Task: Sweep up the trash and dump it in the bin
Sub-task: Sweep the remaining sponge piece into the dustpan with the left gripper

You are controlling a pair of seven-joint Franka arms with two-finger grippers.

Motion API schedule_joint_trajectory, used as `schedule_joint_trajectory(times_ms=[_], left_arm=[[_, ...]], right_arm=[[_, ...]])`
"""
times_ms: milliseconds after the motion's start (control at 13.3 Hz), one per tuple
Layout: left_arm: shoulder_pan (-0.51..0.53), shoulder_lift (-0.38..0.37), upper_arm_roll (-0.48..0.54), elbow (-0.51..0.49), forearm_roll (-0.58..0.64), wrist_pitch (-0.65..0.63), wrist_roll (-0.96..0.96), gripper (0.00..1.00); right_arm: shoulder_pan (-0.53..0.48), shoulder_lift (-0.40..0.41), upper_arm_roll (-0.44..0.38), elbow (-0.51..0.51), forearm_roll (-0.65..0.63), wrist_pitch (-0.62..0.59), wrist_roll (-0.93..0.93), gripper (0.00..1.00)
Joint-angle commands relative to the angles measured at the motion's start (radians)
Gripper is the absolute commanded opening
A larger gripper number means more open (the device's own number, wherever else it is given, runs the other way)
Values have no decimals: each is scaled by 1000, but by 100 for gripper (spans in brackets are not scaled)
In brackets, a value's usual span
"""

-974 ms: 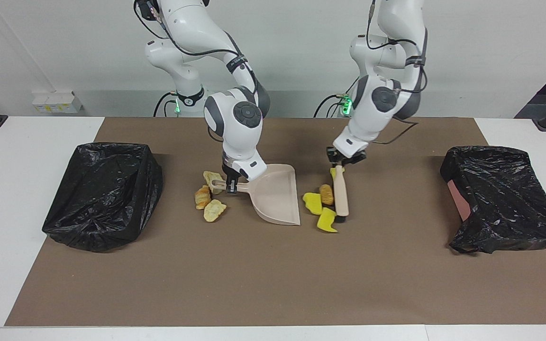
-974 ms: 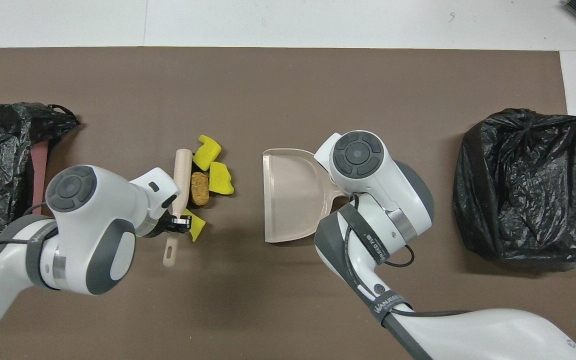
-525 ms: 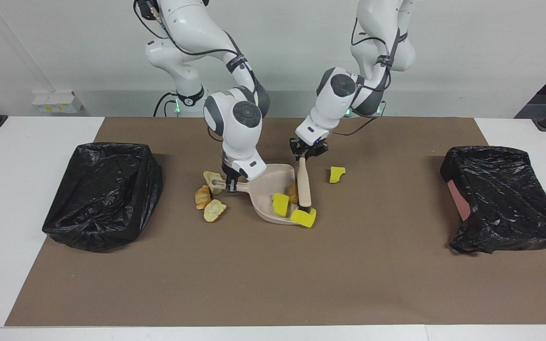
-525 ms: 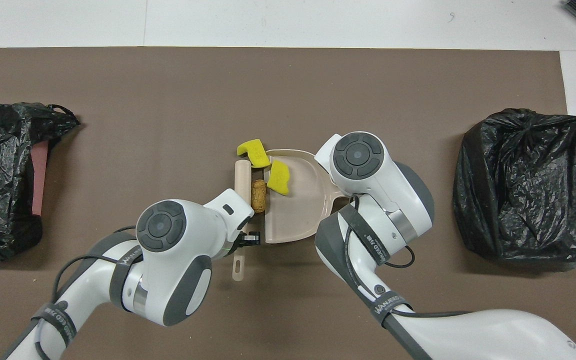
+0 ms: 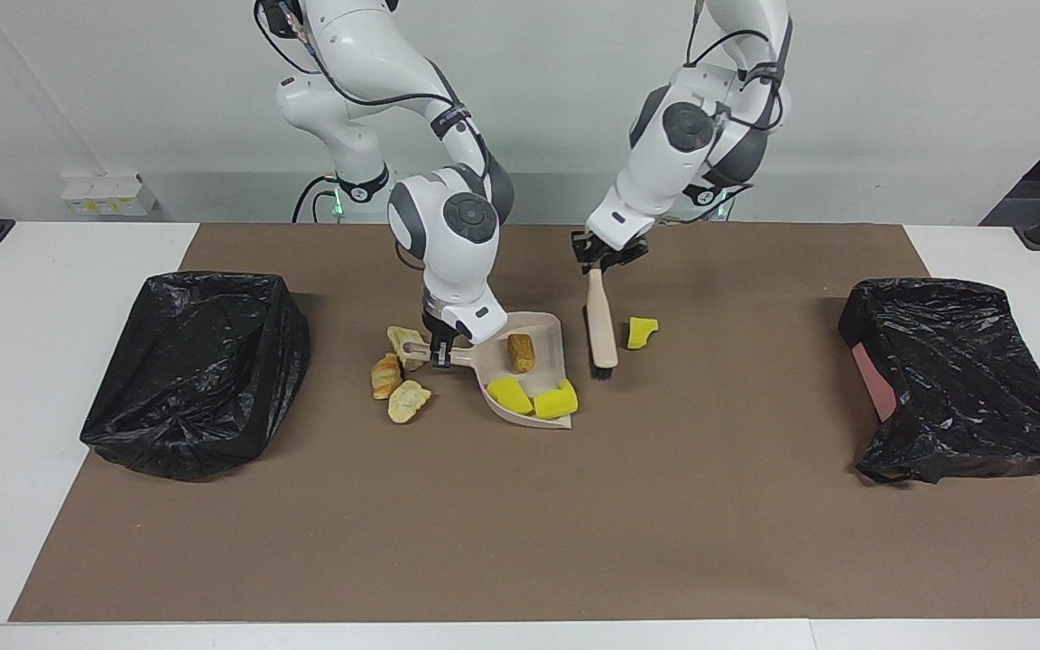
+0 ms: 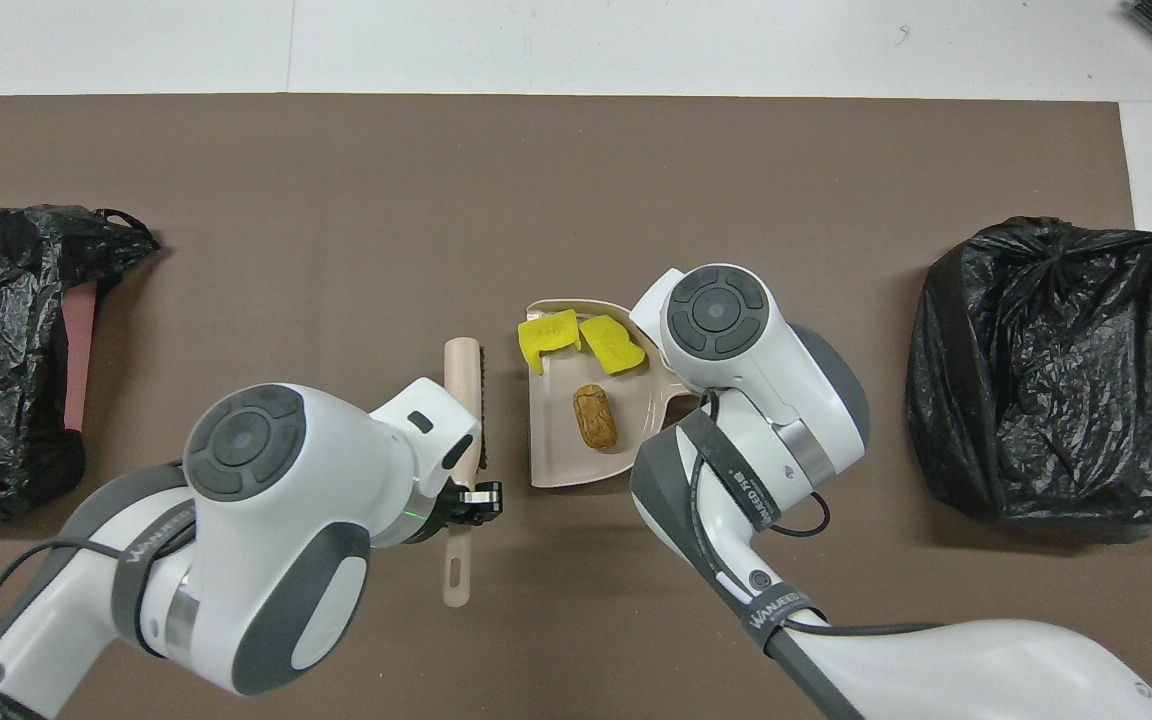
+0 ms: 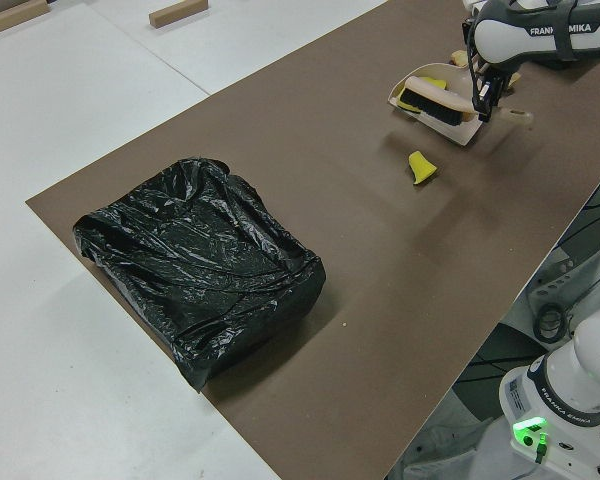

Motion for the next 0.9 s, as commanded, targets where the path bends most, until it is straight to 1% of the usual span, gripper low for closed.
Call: schedule_joint_trajectory(times_ms=[0,150,300,375,450,525,675,824], left_arm=[[57,-83,-5,-101,41,-55,-55,0],[75,-166,-5,-213,67,-55,-97,0],[91,-250,-11,-320,96,-40,-182,0],[88,-278,-20,-366,130,-40,-233,0],[81,-293,-25,-394,138,-20,-264,0],[78,-290,-37,-412,138,21,-299,0],[68,-269,-48,-448,138,146,-339,0],[42,-202,-50,-436,130,230,-353,0]], right_arm=[[-9,-28,6,-43,-25,25,5,0],[-9,-28,6,-42,-24,27,8,0],[-9,-28,6,-42,-24,25,11,0],[-9,-28,6,-42,-24,27,13,0],[-11,-28,6,-42,-24,24,11,0],[-9,-28,6,-42,-24,22,11,0],[-11,-26,6,-40,-24,25,11,0],[-11,-28,6,-42,-24,25,11,0]])
